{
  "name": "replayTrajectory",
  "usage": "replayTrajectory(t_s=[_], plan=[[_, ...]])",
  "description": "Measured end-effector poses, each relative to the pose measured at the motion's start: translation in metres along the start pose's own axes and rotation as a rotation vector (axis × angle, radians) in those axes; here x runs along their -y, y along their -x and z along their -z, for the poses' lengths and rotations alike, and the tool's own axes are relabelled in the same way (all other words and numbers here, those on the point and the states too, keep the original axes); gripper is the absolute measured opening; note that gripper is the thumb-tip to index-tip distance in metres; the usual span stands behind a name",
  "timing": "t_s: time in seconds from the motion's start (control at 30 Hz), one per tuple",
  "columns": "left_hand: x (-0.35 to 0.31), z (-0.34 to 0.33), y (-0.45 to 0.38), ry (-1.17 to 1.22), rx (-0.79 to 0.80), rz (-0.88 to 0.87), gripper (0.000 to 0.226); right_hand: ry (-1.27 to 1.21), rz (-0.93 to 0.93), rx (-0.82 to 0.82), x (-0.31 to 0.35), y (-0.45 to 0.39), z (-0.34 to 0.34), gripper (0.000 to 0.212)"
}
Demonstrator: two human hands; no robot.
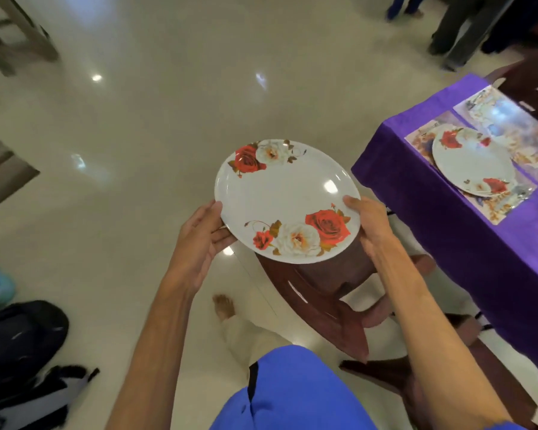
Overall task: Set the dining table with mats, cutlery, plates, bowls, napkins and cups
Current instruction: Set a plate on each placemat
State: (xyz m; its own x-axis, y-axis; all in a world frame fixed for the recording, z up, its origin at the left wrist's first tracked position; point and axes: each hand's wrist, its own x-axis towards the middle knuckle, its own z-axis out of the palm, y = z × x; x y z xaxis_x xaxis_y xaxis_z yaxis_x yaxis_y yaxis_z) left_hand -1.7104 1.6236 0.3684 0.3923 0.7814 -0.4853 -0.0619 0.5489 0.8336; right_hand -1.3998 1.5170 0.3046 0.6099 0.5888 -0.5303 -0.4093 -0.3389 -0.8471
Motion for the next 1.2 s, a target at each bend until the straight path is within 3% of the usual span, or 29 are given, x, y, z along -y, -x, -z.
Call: replayTrajectory(t_s=[0.13, 0.27, 0.43, 0.53, 0.87, 1.07, 1.2], plan=[[-0.034, 0.011, -0.076, -0.108, 0.024, 0.094, 0.032, -0.035, -0.031, -0.014, 0.023, -0.058, -0.045, 0.041], [-0.075, 0.01, -0.143, -0.241, 0.146, 0.137, 0.034, -0.134, -0.067, -0.042, 0.054, -0.112, -0.077, 0.052], [-0.124, -0.021, -0.245, -0.329, 0.32, 0.122, 0.032, -0.271, -0.038, -0.195, 0.092, -0.157, -0.084, 0.036], [-0.142, -0.058, -0.316, -0.415, 0.469, 0.132, 0.031, -0.347, 0.02, -0.363, 0.11, -0.187, -0.073, 0.03], [-0.219, -0.175, -0.552, -0.639, 0.725, 0.209, 0.029, -0.488, 0.065, -0.728, 0.192, -0.297, -0.101, 0.029], [-0.265, -0.278, -0.647, -0.689, 0.856, 0.268, 0.025, -0.661, 0.087, -0.832, 0.256, -0.352, -0.094, 0.048], [-0.265, -0.353, -0.695, -0.684, 0.927, 0.292, 0.022, -0.713, 0.121, -0.915, 0.286, -0.4, -0.07, 0.033]])
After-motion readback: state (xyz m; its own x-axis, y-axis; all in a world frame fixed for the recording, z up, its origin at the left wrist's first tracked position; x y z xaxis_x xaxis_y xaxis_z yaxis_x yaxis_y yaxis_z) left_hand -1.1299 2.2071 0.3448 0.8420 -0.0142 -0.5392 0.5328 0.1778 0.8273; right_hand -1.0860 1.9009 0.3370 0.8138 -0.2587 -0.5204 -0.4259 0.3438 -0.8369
